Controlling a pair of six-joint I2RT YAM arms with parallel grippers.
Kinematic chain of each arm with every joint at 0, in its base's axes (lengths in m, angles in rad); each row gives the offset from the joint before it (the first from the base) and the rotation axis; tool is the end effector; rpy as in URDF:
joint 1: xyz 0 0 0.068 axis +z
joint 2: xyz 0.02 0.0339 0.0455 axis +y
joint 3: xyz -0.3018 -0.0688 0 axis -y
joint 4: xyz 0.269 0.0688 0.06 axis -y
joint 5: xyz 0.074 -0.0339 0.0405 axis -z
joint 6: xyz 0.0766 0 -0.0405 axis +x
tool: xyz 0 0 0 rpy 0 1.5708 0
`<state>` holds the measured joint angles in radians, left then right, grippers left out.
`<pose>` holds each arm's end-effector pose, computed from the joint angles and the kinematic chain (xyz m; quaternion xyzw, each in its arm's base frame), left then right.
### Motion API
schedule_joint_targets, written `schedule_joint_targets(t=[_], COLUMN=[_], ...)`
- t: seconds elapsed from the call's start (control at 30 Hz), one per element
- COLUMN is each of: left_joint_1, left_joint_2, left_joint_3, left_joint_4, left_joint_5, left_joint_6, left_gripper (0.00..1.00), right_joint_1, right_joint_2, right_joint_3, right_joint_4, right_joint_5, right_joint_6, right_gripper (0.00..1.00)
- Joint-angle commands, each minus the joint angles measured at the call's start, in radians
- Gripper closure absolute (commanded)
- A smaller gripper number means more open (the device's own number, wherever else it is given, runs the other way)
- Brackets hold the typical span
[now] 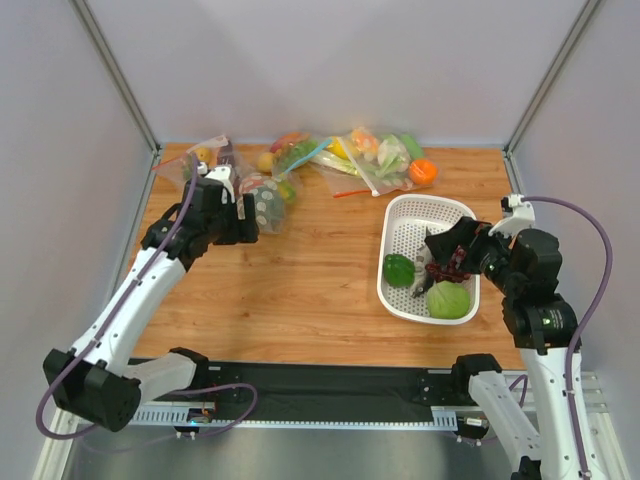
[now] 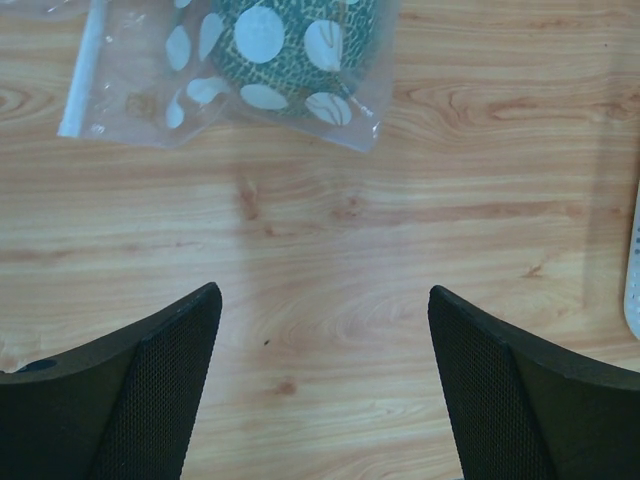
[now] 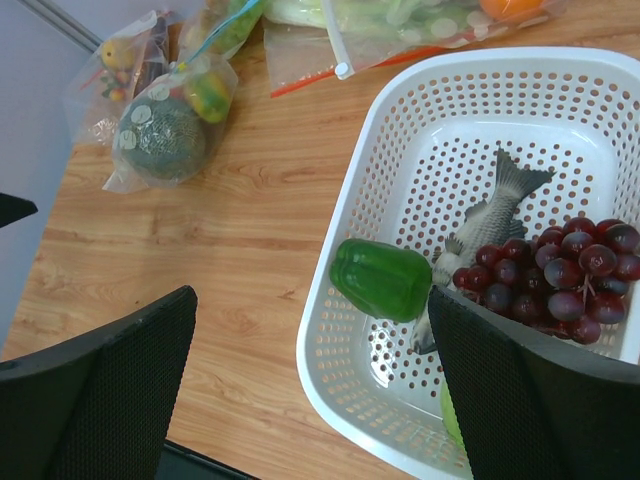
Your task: Open the zip-top bag and remove the fake food
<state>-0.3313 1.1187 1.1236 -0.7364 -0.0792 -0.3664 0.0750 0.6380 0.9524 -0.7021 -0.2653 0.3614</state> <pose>0.2561 -0.0817 0.3459 -0.0321 0.9121 -0.1052 0.3950 0.1498 0.0314 0.3776 0.0444 0.8249 0.2268 0.5159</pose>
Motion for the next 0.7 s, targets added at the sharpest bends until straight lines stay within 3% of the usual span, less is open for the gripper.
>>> schedule_joint_targets(t=[0.0,0.33,0.67], left_joint_1=[-0.021,-0.101,-0.120], left_joint_2=[0.091,0.410,0.575], left_joint_3=[0.045,0.191,0.243], left_joint_4=[0.134,0.152,0.172], left_joint_5=[0.019,-0.102,-0.215], left_joint_6=[-0.019,-0.008,-0.017], left_gripper=[0.09,0.09,0.13], right_joint_1=[-0.004,-0.004,-0.004], right_joint_2=[-0.003,-0.043,-0.061], right_joint_3=[-0.027,-0.056,-0.076], right_joint_4=[0.027,0.024,0.012], right_joint_5=[-0.038,-0.074,-0.092], right_joint_6=[-0.010,-0.002,-0.009], right_gripper=[0.00,0.00,0.00])
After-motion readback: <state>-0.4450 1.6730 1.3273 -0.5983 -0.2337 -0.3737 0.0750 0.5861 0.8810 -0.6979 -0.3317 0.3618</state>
